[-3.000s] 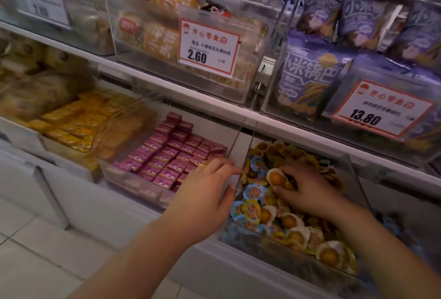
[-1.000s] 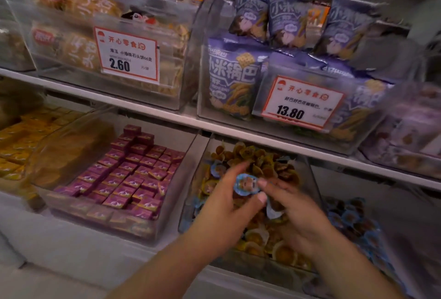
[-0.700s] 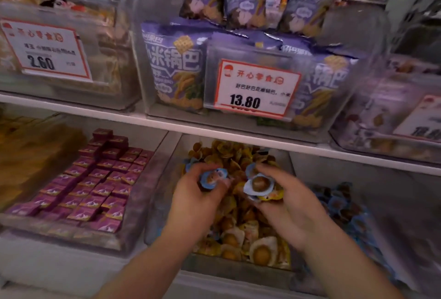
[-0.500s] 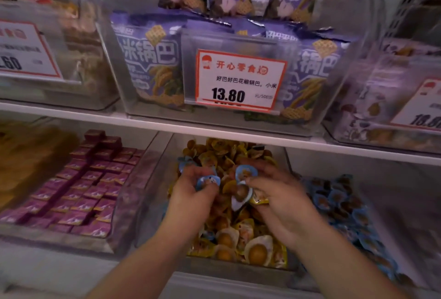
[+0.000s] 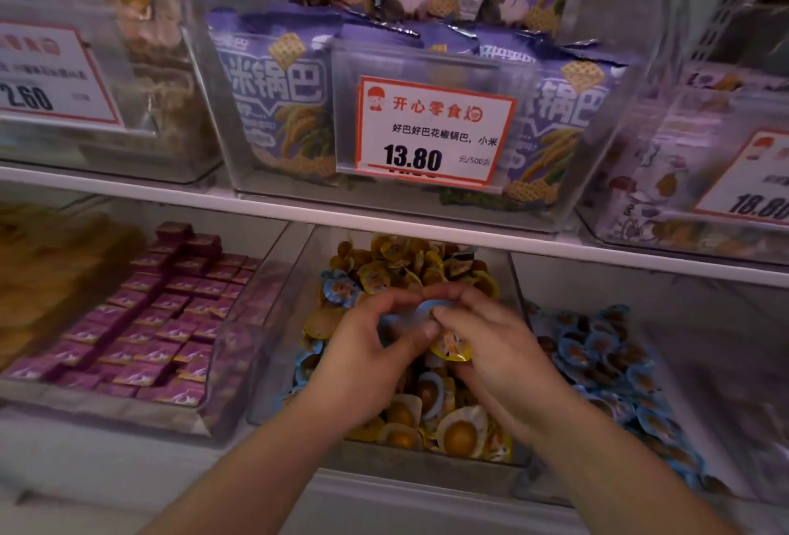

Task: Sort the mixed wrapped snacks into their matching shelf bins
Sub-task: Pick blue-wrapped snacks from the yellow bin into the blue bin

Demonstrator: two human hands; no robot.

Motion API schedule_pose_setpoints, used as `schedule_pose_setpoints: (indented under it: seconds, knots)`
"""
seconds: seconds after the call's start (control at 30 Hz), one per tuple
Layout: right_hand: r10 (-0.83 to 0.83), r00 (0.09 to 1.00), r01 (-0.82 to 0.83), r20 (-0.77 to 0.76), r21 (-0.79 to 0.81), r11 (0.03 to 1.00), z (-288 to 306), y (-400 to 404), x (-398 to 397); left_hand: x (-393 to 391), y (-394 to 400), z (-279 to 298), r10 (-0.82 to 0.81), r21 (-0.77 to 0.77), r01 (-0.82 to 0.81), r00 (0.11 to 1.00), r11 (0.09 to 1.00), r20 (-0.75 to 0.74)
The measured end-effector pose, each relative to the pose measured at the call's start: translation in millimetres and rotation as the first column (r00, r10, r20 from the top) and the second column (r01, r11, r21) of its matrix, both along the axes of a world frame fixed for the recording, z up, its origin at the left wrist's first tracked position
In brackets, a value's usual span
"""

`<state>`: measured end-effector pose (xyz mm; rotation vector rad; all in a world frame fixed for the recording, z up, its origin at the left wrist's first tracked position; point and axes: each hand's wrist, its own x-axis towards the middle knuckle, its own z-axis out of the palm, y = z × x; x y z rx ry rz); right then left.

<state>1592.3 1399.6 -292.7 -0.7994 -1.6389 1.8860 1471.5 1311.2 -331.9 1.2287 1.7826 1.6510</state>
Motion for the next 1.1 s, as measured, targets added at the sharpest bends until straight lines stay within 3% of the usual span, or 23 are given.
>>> schedule_pose_setpoints:
  seconds: [0.1, 0.23, 0.33, 0.4, 0.47, 0.63, 0.73, 0.8, 0.87, 0.93, 1.0, 1.03, 1.1]
  knots:
    - [0.134, 0.972, -0.186, 0.193, 0.291, 0.939, 8, 12, 5, -5, -1, 0, 0.063, -0.022, -0.061, 0.994, 0.998, 0.091]
    - [-0.02, 0.973, -0.117, 0.228, 0.569, 0.814, 11, 22, 5, -16, -7, 6, 0.206, -0.065, -0.195, 0.942, 0.979, 0.266]
    - [-0.019, 0.955, -0.219, 0.297, 0.743, 0.633, 8, 18, 5, -16, -13, 12, 0.206, -0.103, -0.182, 0.923, 0.978, 0.326]
    - [-0.074, 0.935, -0.292, 0.348, 0.87, 0.398, 8, 22, 7, -15, -16, 12, 0.185, -0.133, -0.147, 0.917, 0.98, 0.353]
    - [-0.138, 0.884, -0.414, 0.447, 0.885, 0.212, 11, 28, 9, -17, -19, 13, 0.171, -0.154, -0.116, 0.893, 0.981, 0.416]
    - [-0.209, 0.602, -0.743, 0.771, 0.636, 0.206, 12, 23, 18, -25, -22, 14, 0.165, -0.153, -0.093, 0.798, 0.984, 0.579]
    - [-0.221, 0.587, -0.764, 0.779, 0.623, 0.169, 12, 19, 19, -23, -23, 14, 0.18, -0.181, -0.097, 0.83, 0.979, 0.528]
    - [-0.15, 0.612, -0.746, 0.777, 0.629, 0.217, 15, 20, 19, -21, -25, 14, 0.175, -0.193, -0.092, 0.864, 0.977, 0.473]
    - [-0.092, 0.635, -0.718, 0.767, 0.629, 0.297, 20, 26, 20, -18, -27, 13, 0.154, -0.2, -0.093, 0.938, 0.975, 0.312]
    - [-0.096, 0.731, -0.614, 0.675, 0.713, 0.34, 26, 36, 24, -12, -27, 10, 0.085, -0.2, -0.067, 0.993, 0.978, 0.085]
    - [-0.161, 0.822, -0.493, 0.546, 0.825, 0.276, 30, 48, 31, -5, -25, 7, 0.022, -0.203, -0.031, 0.999, 0.979, -0.044]
    - [-0.191, 0.824, -0.493, 0.533, 0.841, 0.223, 29, 54, 35, -2, -23, 5, 0.011, -0.218, -0.034, 0.994, 0.975, -0.105]
    - [-0.254, 0.733, -0.607, 0.631, 0.775, 0.173, 25, 59, 41, 1, -18, 3, -0.027, -0.254, -0.043, 0.964, 0.966, -0.264]
